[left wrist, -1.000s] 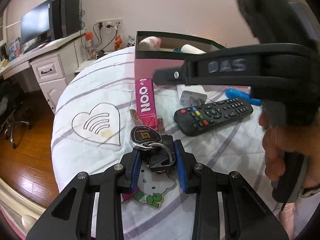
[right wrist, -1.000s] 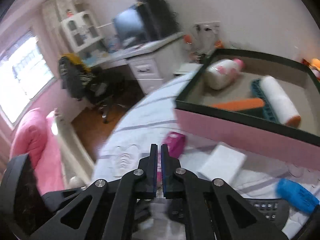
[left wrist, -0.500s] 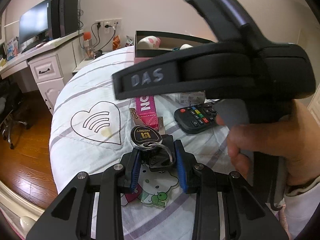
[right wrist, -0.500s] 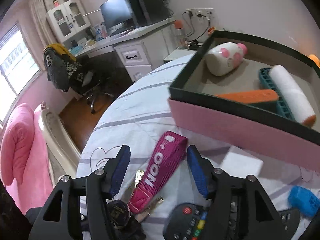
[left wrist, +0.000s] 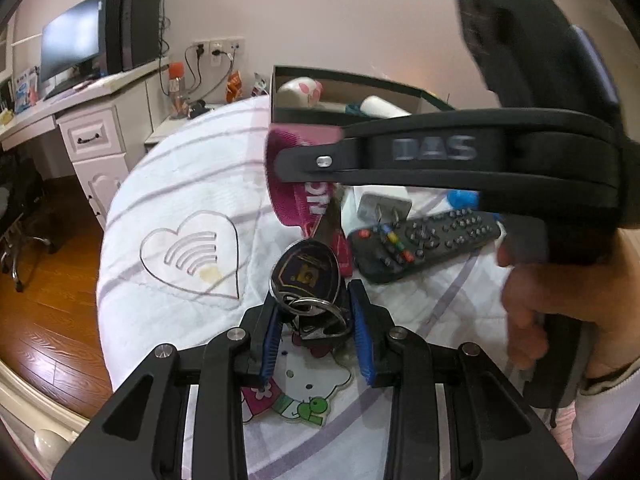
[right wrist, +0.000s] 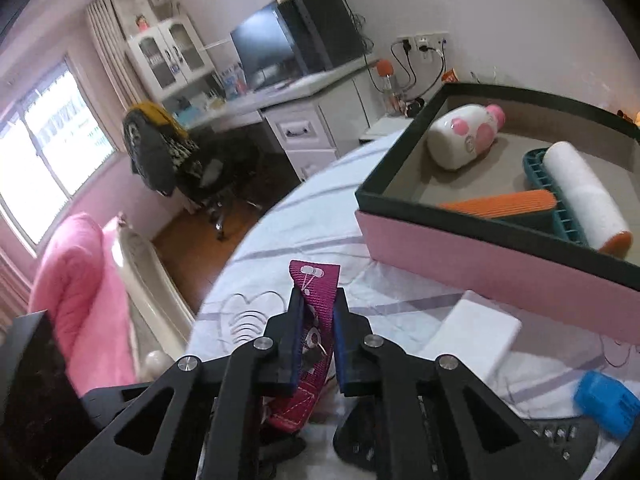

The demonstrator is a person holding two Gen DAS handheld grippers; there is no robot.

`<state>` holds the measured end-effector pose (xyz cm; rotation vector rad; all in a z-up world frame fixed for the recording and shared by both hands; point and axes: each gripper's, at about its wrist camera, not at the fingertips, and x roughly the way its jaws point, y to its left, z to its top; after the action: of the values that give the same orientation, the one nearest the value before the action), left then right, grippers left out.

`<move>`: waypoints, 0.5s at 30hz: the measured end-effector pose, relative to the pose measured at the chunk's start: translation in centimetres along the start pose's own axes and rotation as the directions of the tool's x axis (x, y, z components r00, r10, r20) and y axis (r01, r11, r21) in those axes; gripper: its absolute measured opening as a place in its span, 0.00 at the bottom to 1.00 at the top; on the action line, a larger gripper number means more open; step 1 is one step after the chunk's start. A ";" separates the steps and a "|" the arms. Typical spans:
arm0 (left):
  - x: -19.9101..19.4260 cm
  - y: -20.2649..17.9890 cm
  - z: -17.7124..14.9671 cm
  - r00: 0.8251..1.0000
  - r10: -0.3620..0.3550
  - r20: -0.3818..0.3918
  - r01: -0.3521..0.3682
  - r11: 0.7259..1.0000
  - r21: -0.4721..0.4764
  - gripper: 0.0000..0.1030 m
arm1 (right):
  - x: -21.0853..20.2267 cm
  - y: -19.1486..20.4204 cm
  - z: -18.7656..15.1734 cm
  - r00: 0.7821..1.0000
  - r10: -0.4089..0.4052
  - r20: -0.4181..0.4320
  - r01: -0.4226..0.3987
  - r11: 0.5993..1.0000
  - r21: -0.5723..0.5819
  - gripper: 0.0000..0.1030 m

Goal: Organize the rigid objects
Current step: 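Lift the keychain with both grippers, lower it into the box and open both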

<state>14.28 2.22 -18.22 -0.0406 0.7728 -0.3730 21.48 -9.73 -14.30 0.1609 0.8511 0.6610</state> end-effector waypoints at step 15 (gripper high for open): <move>-2.7 -2.9 2.1 0.997 0.003 0.072 -0.006 0.999 0.032 0.29 | -7.9 1.9 1.4 0.988 0.041 0.148 -0.031 0.997 -0.068 0.03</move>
<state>13.04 0.27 -14.42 -0.0225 0.6959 -0.3776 17.91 -12.76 -7.53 0.1652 0.6828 0.7012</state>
